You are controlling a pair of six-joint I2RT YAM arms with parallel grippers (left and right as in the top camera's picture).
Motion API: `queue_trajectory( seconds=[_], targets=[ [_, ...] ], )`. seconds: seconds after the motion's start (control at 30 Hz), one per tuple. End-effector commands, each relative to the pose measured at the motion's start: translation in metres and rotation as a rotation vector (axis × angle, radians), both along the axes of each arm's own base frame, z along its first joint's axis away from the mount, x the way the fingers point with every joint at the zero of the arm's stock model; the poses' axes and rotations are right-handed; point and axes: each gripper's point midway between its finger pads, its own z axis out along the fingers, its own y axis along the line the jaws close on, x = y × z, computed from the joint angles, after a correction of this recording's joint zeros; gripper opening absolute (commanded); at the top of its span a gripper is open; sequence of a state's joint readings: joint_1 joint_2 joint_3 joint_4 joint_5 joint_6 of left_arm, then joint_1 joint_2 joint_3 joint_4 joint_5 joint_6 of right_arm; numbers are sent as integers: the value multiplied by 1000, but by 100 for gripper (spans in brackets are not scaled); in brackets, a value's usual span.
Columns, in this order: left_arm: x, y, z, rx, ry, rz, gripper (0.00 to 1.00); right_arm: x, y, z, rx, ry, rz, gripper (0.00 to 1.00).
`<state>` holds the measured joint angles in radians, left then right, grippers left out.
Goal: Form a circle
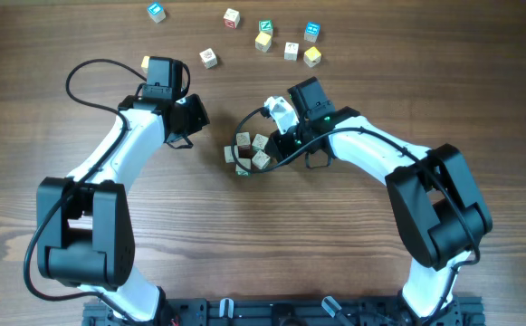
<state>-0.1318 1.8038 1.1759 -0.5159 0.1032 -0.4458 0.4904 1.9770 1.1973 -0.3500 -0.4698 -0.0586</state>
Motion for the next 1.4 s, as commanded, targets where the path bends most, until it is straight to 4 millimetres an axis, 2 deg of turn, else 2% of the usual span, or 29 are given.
queue_trajectory(
  seconds=[0.0,0.17,1.37],
  targets=[
    [0,-1,-5,9,7,-20,4,-1,-1,-7,-14,-7,11,4],
    [0,0,-5,12,7,-19,4,-5,-4,-10,-24,12,11,4],
    [0,0,-5,12,7,-19,4,1,0,-7,-8,-17,13,4]
  ],
)
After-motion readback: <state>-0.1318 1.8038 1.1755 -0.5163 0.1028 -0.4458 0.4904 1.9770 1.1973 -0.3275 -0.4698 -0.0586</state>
